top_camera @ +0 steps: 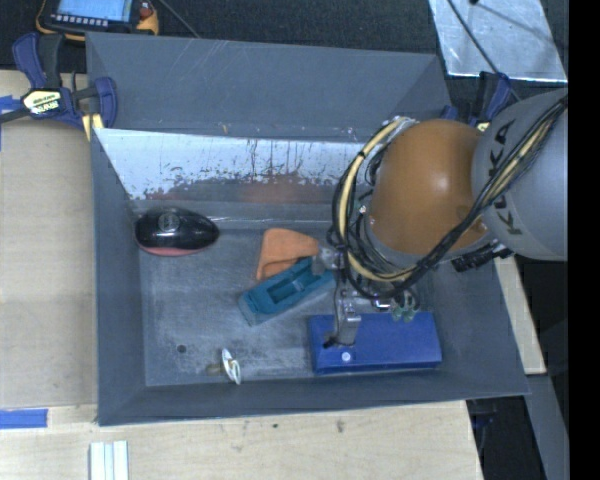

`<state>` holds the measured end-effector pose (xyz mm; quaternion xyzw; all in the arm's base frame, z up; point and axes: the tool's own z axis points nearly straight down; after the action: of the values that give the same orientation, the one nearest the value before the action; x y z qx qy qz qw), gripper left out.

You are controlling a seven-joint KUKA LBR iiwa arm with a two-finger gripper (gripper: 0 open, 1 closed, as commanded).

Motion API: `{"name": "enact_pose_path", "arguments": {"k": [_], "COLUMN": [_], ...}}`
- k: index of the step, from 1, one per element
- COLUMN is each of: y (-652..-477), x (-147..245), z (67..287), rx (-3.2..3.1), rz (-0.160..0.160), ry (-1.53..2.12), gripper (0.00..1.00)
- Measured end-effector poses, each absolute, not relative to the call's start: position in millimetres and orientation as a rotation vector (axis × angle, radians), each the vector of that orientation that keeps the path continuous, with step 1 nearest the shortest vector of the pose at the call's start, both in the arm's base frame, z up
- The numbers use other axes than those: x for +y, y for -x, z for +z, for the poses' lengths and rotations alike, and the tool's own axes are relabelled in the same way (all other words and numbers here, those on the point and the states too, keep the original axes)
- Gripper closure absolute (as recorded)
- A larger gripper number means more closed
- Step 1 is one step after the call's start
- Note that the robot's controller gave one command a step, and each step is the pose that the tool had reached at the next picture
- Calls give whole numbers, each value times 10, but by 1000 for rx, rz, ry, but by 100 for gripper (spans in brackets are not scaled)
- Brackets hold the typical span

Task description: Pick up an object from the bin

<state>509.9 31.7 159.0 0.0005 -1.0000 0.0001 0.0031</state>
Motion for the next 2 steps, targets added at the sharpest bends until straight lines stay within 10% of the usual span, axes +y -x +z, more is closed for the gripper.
{"name": "enact_pose_path", "arguments": {"k": [1,2], "y": [-5118,-5660], "x": [317,589], "z": [1635,1369], "rx": [-3144,-3128], "rz": [0,2], "ry": [0,-364], "gripper": [0,0]}}
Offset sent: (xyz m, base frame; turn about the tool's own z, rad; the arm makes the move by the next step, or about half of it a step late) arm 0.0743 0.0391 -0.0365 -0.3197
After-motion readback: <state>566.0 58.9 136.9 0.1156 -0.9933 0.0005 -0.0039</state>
